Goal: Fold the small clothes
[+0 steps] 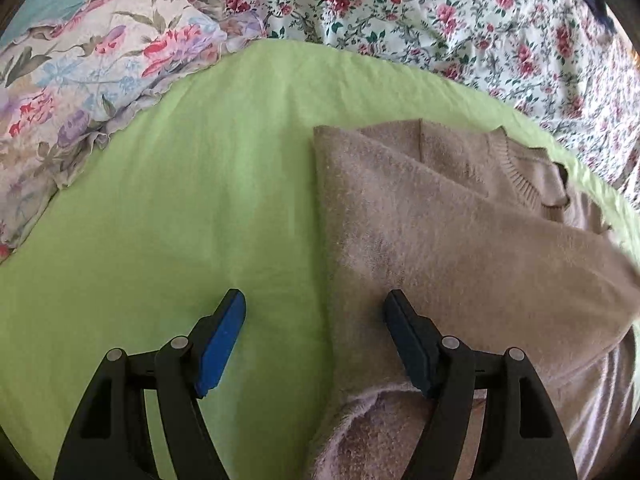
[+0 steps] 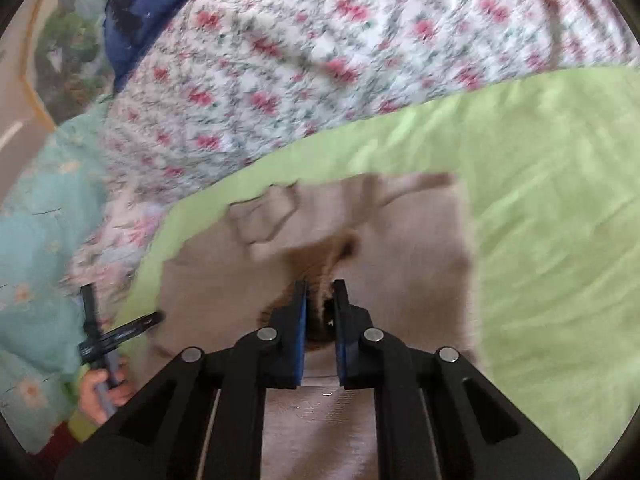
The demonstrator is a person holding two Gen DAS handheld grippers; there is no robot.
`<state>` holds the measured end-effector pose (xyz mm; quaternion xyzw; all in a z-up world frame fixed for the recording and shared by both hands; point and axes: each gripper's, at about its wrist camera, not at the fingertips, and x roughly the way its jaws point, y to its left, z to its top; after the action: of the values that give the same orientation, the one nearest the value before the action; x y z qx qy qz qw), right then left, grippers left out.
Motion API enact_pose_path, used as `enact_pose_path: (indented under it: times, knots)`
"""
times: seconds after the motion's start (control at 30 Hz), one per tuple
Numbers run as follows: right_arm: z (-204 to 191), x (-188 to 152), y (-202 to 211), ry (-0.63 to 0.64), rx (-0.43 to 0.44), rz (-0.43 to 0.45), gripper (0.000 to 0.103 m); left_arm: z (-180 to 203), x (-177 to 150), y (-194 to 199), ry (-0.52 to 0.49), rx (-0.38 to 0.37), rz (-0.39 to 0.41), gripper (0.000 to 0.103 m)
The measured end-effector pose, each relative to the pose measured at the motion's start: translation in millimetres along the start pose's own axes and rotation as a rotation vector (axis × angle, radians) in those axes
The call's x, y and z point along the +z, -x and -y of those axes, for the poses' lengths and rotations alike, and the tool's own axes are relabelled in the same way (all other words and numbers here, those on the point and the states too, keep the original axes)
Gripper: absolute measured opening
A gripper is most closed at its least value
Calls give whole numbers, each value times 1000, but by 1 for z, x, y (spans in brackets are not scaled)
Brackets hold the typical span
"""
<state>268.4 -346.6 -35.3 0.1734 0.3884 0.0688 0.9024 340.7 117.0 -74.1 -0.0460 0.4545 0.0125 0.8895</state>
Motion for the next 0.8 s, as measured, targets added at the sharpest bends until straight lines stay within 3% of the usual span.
enact_pose_path:
  times: [0.07,0.1,0.2,0.33,0.43,0.53,0.6,0.63,0.7,0.8]
  knots:
    - [12,-3,-17,3,-283,-64,11,1,-1,0,-1,9,8,74]
    - [17,-5,-15,-30,-315,-55,15,2,-2,0,-7,17,13,74]
    - [2,-9,3,-52,-77,7,15,4,-3,-1,-18,28,21,74]
    - [-48,-12,-15,71,121,-98,26,7,-3,-2,-38,47,22,75]
    - [-29,-14,-42,47,-92,-176,24,3,-4,-2,-40,49,11,79]
    - [-3,-11,-18,-44,-92,-142,19,1,-10,11,-61,47,16,79]
    - [-7,-8,6,-52,-130,-111,26,-1,-22,31,-63,17,21,76]
    - [-12,-8,23,-53,-120,-85,27,-3,-28,41,-56,-12,24,76]
    - [-14,-23,61,-57,-17,-49,32,-7,-48,69,-47,-82,27,76]
    - [-16,-46,92,-18,36,-10,49,-13,-89,116,-43,-165,43,78]
